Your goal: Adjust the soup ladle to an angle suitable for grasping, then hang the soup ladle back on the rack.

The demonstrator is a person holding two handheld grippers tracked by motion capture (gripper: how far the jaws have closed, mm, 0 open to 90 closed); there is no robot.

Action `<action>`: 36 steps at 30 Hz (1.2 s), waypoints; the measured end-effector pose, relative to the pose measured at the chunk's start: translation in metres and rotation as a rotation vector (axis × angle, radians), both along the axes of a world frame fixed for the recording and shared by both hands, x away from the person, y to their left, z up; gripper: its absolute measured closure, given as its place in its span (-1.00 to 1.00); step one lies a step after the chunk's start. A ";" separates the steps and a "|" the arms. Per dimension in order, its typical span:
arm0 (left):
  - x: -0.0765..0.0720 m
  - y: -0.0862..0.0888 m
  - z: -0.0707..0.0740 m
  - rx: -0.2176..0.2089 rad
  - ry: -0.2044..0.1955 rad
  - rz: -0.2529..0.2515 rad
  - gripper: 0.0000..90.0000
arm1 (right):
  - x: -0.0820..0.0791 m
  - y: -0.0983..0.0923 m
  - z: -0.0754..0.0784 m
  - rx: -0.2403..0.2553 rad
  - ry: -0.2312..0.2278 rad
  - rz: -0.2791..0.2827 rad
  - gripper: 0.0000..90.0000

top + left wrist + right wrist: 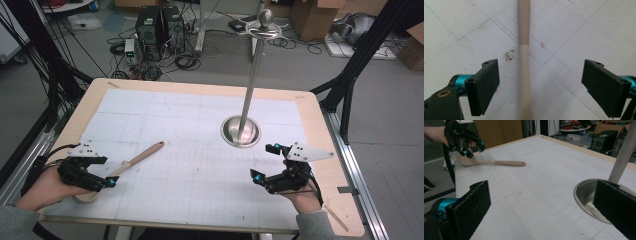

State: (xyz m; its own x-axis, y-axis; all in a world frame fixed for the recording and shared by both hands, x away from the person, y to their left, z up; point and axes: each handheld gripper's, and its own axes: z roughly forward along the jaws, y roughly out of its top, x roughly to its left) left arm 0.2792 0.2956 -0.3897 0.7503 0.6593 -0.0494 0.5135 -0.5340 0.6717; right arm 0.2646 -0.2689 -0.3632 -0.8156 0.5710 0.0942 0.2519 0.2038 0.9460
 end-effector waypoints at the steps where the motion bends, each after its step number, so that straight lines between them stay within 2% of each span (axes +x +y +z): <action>1: 0.002 0.000 0.001 0.008 0.008 0.002 -0.68 | 0.000 0.000 0.000 0.000 0.012 0.000 -1.00; 6: 0.006 0.000 0.001 0.024 0.026 -0.001 -0.71 | 0.001 0.000 -0.002 0.000 0.012 0.001 -1.00; 10: 0.006 0.000 -0.001 0.017 0.032 0.007 -0.74 | 0.003 0.000 -0.001 0.004 0.018 0.000 -1.00; 18: 0.003 0.001 -0.002 0.034 0.025 0.001 -0.70 | 0.010 0.010 -0.003 -0.008 0.015 0.022 -1.00; 28: 0.007 0.002 -0.002 0.039 0.031 0.007 -0.65 | 0.008 0.011 -0.001 -0.005 0.021 0.024 -1.00; 34: 0.010 0.004 -0.004 0.061 0.033 -0.004 -0.56 | 0.009 0.012 -0.001 -0.007 0.016 0.022 -1.00; 36: 0.012 0.004 -0.004 0.078 0.040 -0.023 -0.55 | 0.009 0.012 -0.001 -0.011 0.024 0.021 -1.00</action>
